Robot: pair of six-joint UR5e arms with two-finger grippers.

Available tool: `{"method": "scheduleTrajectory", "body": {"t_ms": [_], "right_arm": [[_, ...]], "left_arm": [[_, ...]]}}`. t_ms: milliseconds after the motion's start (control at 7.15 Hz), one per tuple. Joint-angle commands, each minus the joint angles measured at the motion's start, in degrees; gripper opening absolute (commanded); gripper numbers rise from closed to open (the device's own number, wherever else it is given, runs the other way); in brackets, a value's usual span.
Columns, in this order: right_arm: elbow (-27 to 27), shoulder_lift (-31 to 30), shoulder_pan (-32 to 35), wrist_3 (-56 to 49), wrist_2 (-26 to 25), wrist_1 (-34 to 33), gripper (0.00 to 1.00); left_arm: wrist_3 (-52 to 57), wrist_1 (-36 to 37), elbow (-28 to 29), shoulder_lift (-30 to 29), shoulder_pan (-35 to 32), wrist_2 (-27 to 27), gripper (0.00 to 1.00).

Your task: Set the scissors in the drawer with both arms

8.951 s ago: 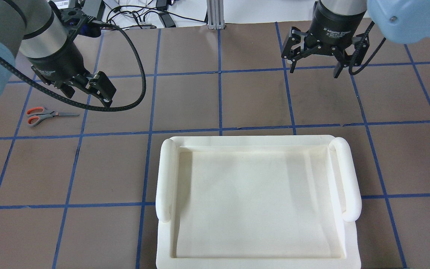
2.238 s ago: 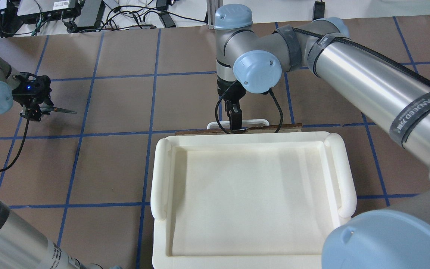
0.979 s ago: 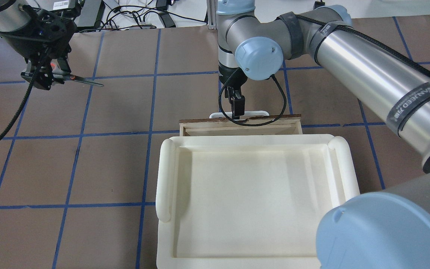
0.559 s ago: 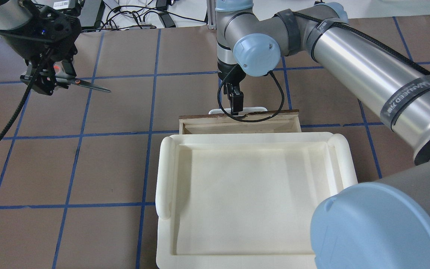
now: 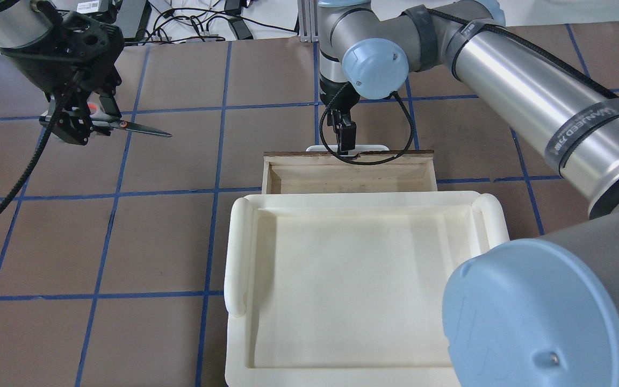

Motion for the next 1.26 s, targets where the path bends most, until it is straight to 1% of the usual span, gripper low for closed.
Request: {"method": "scheduleTrajectory", "body": {"t_ms": [0,140,420,699,1119], "right_arm": [[-1.12,0.64,-0.04,-0.38,-0.01,-0.07,1.00],[-1.74,1.17,-0.12,-0.47,0.08,-0.16,1.00],[-2.44,1.61,-0.47,-1.69,0.08,-0.51,1.00],[-2.62,1.70,-1.35,-2.23,0.17,-2.26,1.00],[-3.50,2.84,-1.44,-2.58,0.08,-2.71,1.00]], "left_arm": [[-5.64,0.10,-0.06,-0.67,-4.74,3.13,0.00],[-8.08,0.10,0.03,-0.93,-5.54,3.26,0.00],[-9.24,0.10,-0.14,-1.28,-5.73,3.43,0.00],[-15.46,-0.17,-0.14,-1.28,-5.90,3.79,0.00],[-15.23,-0.25,-0.58,-1.11,-5.90,3.43,0.00]]}}
